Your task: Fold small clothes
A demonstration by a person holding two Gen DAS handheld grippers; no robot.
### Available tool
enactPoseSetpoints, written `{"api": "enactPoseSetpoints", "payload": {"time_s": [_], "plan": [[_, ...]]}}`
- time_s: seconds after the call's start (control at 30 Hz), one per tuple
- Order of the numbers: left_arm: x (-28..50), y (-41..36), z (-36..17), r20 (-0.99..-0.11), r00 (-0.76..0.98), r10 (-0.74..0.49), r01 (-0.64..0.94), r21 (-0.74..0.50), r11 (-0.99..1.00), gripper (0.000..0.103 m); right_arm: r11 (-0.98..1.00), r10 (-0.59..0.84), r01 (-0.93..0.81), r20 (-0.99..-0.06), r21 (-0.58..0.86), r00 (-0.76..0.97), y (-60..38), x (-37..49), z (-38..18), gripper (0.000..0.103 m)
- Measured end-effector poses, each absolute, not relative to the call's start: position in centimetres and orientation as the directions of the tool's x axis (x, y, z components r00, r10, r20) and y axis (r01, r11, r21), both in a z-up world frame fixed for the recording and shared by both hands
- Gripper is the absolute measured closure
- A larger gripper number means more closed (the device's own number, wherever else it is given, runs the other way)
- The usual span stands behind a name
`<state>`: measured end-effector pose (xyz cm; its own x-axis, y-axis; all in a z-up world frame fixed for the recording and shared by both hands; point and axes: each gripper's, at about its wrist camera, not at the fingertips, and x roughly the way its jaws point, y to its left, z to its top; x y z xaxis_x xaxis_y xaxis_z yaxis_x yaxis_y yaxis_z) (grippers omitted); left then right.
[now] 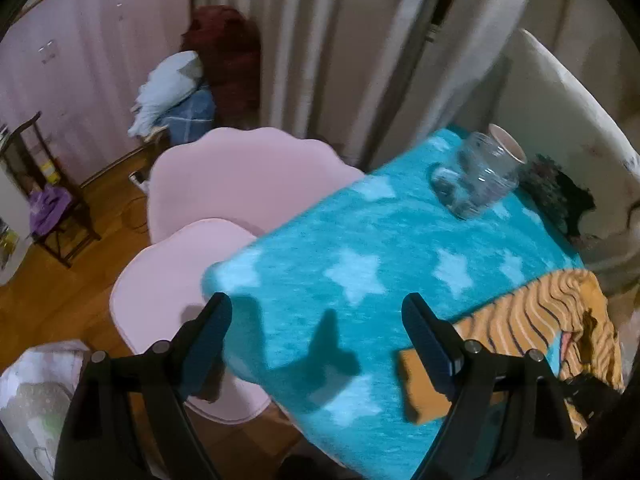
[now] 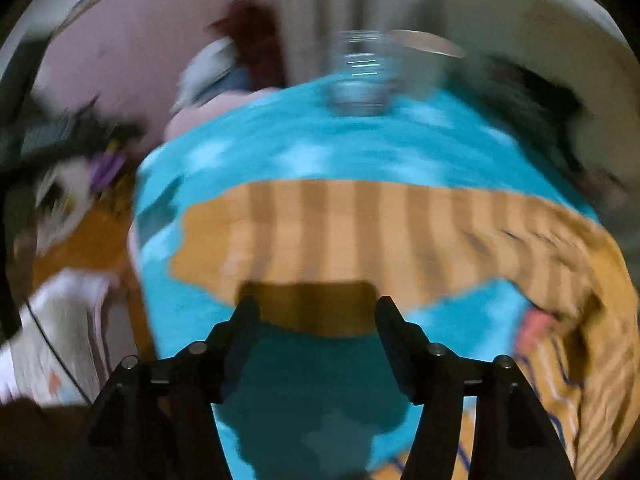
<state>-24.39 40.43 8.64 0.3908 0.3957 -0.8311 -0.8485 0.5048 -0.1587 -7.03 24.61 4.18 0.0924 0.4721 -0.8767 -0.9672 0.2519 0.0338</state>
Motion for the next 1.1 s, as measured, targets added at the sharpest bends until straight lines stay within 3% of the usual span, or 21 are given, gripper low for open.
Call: {"api": "enactPoseSetpoints", "payload": {"time_s": [0.2, 0.23, 0.27, 0.3, 0.33, 0.6, 0.8, 0.9, 1.1], "plan": [[-26.8, 41.8, 8.0, -0.841, 0.349, 0.414, -0.888, -0.154, 0.434, 0.017, 0.085, 0.443, -0.988, -0.883, -0.132, 0.156, 29.3, -11.6, 0.9, 0.038], [-27.0, 41.9, 8.0, -0.842, 0.346, 0.415, -0.89, -0.154, 0.429, 0.017, 0.075, 0.432, -0.984, -0.884, -0.161, 0.178, 30.1, -11.9, 0.3, 0.043], [-27.2, 42.0, 7.9, -0.842, 0.344, 0.415, -0.892, -0.155, 0.425, 0.017, 0.075, 0.441, -0.987, -0.883, -0.142, 0.161, 30.4, -11.8, 0.3, 0.067], [-27.3, 42.0, 7.9, -0.842, 0.343, 0.416, -0.893, -0.155, 0.424, 0.017, 0.088, 0.443, -0.99, -0.886, -0.11, 0.138, 30.7, -11.2, 0.5, 0.083], [-27.3, 42.0, 7.8, -0.843, 0.342, 0.415, -0.893, -0.154, 0.423, 0.017, 0.116, 0.431, -0.988, -0.891, -0.106, 0.146, 31.2, -10.7, 0.7, 0.093], [-24.4, 40.0, 8.5, -0.838, 0.379, 0.393, -0.855, -0.155, 0.495, 0.017, 0.383, 0.579, -0.919, -0.799, 0.09, 0.163, 28.0, -3.3, 8.2, 0.094], [-21.6, 35.1, 10.7, -0.812, 0.425, 0.4, -0.804, -0.136, 0.579, 0.017, 0.642, 0.646, -0.724, -0.687, 0.253, 0.332, 15.8, 5.6, 13.5, 0.094], [-20.3, 31.9, 11.4, -0.808, 0.436, 0.396, -0.779, -0.118, 0.616, 0.017, 0.765, 0.583, -0.586, -0.675, 0.269, 0.452, 7.1, 9.8, 13.6, 0.094], [-17.5, 25.1, 11.6, -0.811, 0.455, 0.366, -0.718, -0.091, 0.69, 0.017, 0.941, 0.336, -0.231, -0.759, 0.247, 0.558, -11.1, 15.4, 9.0, 0.093]]}}
